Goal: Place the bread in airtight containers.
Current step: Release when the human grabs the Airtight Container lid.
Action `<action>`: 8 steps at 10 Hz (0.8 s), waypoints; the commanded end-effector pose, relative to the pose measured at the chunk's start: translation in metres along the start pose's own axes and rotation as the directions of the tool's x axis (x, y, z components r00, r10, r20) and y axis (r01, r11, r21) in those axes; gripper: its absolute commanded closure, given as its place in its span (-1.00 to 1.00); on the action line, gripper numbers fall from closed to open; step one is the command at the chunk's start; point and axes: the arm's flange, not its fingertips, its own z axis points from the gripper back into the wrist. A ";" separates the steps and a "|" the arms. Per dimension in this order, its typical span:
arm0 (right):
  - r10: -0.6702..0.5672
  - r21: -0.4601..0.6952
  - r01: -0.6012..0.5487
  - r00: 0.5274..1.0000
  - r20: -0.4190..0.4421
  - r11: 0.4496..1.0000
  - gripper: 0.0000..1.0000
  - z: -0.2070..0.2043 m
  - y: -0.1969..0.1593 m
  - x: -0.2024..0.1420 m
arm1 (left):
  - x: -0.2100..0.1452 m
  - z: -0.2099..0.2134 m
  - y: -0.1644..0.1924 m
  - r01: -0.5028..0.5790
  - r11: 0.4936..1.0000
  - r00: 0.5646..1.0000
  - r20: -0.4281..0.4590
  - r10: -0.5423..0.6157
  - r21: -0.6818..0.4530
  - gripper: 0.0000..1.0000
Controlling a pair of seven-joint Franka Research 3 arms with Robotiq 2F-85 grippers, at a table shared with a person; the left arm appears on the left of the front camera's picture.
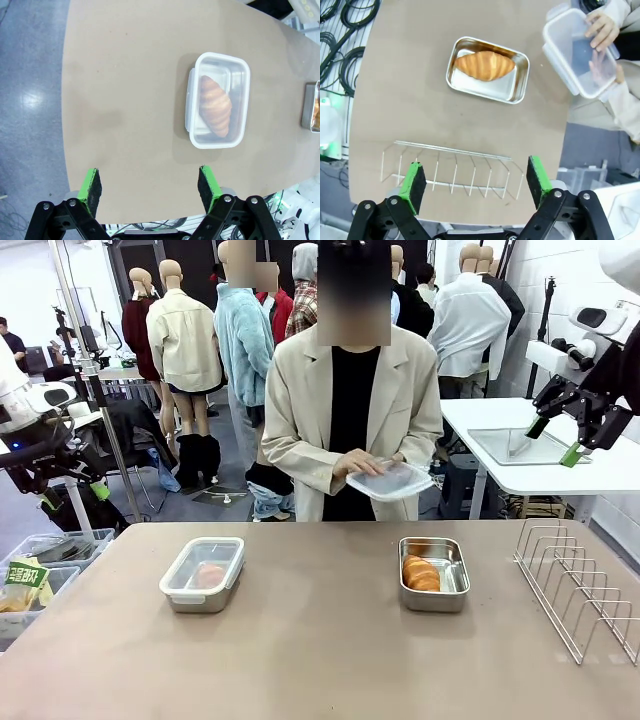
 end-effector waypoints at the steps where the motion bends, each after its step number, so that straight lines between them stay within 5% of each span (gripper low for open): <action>1: 0.002 0.013 -0.002 1.000 -0.003 1.000 -1.00 0.001 0.000 0.000 | 0.001 0.002 0.001 0.001 1.000 1.000 -0.001 -0.001 0.016 -1.00; 8: 0.002 0.013 -0.002 1.000 -0.003 1.000 -1.00 0.001 0.000 0.000 | 0.001 0.002 0.001 0.001 1.000 1.000 -0.001 -0.001 0.016 -1.00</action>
